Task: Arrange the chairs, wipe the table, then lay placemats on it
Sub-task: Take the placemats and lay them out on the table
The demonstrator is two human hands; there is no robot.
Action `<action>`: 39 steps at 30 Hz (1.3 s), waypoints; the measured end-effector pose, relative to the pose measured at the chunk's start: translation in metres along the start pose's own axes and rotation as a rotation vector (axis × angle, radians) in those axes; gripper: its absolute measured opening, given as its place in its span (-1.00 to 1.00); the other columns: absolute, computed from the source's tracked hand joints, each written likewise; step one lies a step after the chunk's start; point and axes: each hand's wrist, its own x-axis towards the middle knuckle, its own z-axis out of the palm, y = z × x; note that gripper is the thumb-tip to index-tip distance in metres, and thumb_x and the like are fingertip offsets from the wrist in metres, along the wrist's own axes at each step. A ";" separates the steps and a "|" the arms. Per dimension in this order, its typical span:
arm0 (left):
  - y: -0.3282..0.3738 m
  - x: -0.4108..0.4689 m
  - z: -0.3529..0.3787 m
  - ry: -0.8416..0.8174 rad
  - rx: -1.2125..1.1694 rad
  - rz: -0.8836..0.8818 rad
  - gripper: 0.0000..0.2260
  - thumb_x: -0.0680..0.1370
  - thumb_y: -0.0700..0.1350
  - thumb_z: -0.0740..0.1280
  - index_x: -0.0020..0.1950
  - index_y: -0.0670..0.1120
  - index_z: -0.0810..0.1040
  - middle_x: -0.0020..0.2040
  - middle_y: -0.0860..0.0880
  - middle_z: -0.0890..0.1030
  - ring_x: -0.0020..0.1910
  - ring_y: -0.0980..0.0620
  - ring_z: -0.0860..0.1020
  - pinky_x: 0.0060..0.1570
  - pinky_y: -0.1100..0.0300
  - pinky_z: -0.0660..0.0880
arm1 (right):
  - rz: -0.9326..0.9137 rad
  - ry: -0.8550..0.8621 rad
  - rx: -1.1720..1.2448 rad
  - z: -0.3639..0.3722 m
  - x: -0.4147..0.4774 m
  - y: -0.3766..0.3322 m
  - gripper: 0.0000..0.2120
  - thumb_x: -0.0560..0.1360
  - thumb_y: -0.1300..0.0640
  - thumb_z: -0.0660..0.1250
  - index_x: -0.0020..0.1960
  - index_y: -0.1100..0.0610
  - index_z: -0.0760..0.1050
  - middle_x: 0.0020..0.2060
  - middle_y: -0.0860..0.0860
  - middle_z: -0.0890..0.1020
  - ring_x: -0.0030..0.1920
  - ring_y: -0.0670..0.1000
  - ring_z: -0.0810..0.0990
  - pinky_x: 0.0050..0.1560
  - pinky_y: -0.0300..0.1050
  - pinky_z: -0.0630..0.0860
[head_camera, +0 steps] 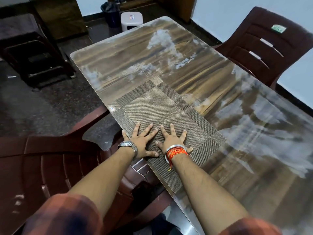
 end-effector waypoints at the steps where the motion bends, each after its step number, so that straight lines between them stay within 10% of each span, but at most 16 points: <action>1: 0.000 -0.001 0.000 -0.002 0.003 0.001 -0.05 0.31 0.53 0.27 0.50 0.42 -0.27 0.50 0.35 -0.41 0.50 -0.11 -0.47 0.21 -0.59 -0.30 | -0.001 0.002 0.002 0.002 -0.001 0.000 -0.29 0.50 -0.31 0.19 0.43 -0.43 -0.25 0.48 -0.25 -0.36 0.44 0.29 -0.42 0.12 0.68 0.09; 11: 0.000 -0.009 0.000 -0.017 0.050 -0.019 -0.08 0.33 0.55 0.22 0.49 0.42 -0.30 0.51 0.32 -0.42 0.52 -0.15 -0.42 0.30 -0.52 -0.24 | -0.001 0.031 0.023 0.008 -0.005 0.000 -0.29 0.50 -0.33 0.17 0.43 -0.42 -0.25 0.48 -0.26 -0.35 0.45 0.26 -0.42 0.14 0.67 0.05; 20: 0.028 -0.050 -0.015 0.226 0.070 0.039 -0.20 0.35 0.56 -0.04 0.51 0.38 -0.28 0.56 0.26 -0.31 0.56 -0.14 -0.32 0.41 -0.40 -0.19 | -0.133 0.710 0.146 0.012 -0.064 0.055 -0.47 0.59 -0.25 -0.06 0.50 -0.07 0.13 0.38 -0.04 0.41 0.27 0.13 0.41 0.14 0.14 0.45; 31: 0.192 -0.097 -0.011 0.508 0.129 0.383 -0.30 0.52 0.36 -0.18 0.62 0.12 -0.14 0.63 0.08 -0.13 0.60 -0.15 -0.13 0.52 -0.13 -0.17 | -0.132 0.940 0.284 0.007 -0.168 0.164 -0.40 0.60 -0.02 0.11 0.56 0.09 -0.02 0.55 -0.01 0.03 0.54 0.03 -0.04 0.52 0.04 -0.02; 39: 0.335 -0.162 0.043 0.439 0.131 0.756 -0.32 0.57 0.34 -0.09 0.62 0.10 -0.12 0.64 0.06 -0.07 0.60 -0.09 -0.07 0.55 -0.09 -0.13 | 0.297 1.093 0.331 0.056 -0.304 0.307 -0.38 0.60 -0.10 0.09 0.56 0.07 -0.02 0.55 -0.02 0.02 0.54 0.04 -0.06 0.52 0.03 -0.07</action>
